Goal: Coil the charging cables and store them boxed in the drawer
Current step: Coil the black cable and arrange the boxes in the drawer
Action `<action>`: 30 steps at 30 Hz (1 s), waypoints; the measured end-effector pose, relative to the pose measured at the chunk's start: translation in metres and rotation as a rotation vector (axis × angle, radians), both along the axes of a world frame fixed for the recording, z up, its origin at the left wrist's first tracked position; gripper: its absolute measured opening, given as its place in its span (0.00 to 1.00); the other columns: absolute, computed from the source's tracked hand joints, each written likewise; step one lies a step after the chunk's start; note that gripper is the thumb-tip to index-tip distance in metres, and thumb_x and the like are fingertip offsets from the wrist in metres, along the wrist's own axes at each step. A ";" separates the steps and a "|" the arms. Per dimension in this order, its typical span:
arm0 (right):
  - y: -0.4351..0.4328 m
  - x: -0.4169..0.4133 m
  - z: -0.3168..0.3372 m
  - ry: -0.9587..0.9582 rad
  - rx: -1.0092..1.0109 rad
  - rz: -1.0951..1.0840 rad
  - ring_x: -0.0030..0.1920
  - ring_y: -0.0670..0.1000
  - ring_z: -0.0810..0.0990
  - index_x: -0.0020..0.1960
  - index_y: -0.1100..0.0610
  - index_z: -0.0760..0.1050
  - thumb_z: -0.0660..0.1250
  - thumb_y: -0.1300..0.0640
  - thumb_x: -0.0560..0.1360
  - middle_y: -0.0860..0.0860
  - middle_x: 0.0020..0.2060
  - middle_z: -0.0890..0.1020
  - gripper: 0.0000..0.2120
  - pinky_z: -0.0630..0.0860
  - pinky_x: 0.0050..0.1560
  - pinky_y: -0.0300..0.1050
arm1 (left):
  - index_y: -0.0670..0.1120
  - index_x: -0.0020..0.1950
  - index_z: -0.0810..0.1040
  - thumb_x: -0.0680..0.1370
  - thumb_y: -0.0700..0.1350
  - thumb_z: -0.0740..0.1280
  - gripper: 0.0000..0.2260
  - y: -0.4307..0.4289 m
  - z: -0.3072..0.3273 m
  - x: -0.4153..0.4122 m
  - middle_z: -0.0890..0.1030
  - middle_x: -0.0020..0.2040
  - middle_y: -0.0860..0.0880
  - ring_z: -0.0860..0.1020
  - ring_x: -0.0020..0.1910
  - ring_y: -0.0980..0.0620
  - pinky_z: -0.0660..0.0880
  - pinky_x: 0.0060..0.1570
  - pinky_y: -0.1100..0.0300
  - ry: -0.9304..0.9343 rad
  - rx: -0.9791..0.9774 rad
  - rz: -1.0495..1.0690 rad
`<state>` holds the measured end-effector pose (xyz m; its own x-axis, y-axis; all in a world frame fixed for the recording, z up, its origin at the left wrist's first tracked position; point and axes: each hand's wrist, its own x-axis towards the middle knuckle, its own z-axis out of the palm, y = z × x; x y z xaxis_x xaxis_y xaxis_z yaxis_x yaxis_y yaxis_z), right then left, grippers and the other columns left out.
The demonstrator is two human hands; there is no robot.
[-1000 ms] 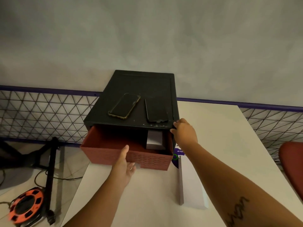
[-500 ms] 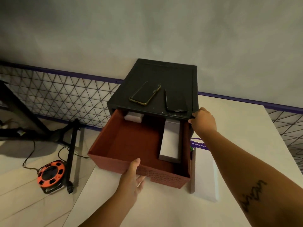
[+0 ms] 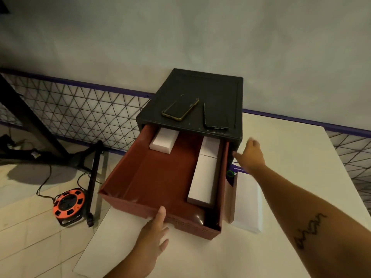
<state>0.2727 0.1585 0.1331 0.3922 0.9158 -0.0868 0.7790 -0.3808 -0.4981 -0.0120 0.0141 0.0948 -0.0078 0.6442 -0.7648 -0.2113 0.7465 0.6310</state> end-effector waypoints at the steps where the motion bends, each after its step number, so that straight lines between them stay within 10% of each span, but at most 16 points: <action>1: -0.010 0.005 -0.015 -0.014 -0.081 0.001 0.70 0.62 0.62 0.75 0.62 0.52 0.66 0.50 0.75 0.58 0.73 0.58 0.36 0.63 0.67 0.53 | 0.46 0.60 0.71 0.74 0.61 0.62 0.23 -0.005 -0.001 0.003 0.75 0.57 0.46 0.73 0.59 0.50 0.71 0.56 0.55 0.034 -0.013 -0.087; 7: -0.062 0.028 -0.065 -0.300 -0.563 0.412 0.74 0.65 0.46 0.73 0.39 0.54 0.57 0.39 0.76 0.53 0.76 0.47 0.27 0.55 0.71 0.63 | 0.46 0.50 0.77 0.72 0.64 0.64 0.22 -0.028 -0.002 0.037 0.82 0.48 0.51 0.80 0.45 0.55 0.72 0.37 0.65 0.166 -0.087 -0.485; 17: -0.152 0.112 -0.079 -0.081 -0.539 -0.050 0.59 0.60 0.72 0.65 0.50 0.69 0.46 0.21 0.63 0.56 0.57 0.71 0.44 0.71 0.59 0.53 | 0.49 0.51 0.77 0.76 0.58 0.65 0.14 -0.037 -0.009 0.112 0.80 0.53 0.50 0.77 0.45 0.56 0.71 0.41 0.66 0.168 0.002 -0.921; 25: -0.234 0.099 -0.087 -0.093 -0.456 -0.151 0.57 0.59 0.74 0.55 0.53 0.75 0.48 0.35 0.77 0.55 0.53 0.75 0.27 0.67 0.59 0.48 | 0.51 0.60 0.71 0.79 0.54 0.62 0.13 -0.045 -0.018 0.165 0.72 0.57 0.50 0.72 0.51 0.52 0.70 0.45 0.61 0.018 -0.121 -0.821; 30: -0.258 0.079 -0.091 0.029 -0.389 -0.118 0.55 0.58 0.74 0.39 0.51 0.68 0.49 0.40 0.79 0.51 0.42 0.74 0.20 0.66 0.54 0.46 | 0.60 0.75 0.50 0.80 0.48 0.61 0.28 -0.055 -0.024 0.189 0.63 0.73 0.51 0.66 0.69 0.47 0.66 0.61 0.51 -0.152 -0.114 -0.730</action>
<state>0.3513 -0.0992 0.0419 0.4846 0.7613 -0.4308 0.7065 -0.6310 -0.3204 0.1775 -0.0410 0.0704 0.5018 0.3621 -0.7856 0.2835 0.7892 0.5448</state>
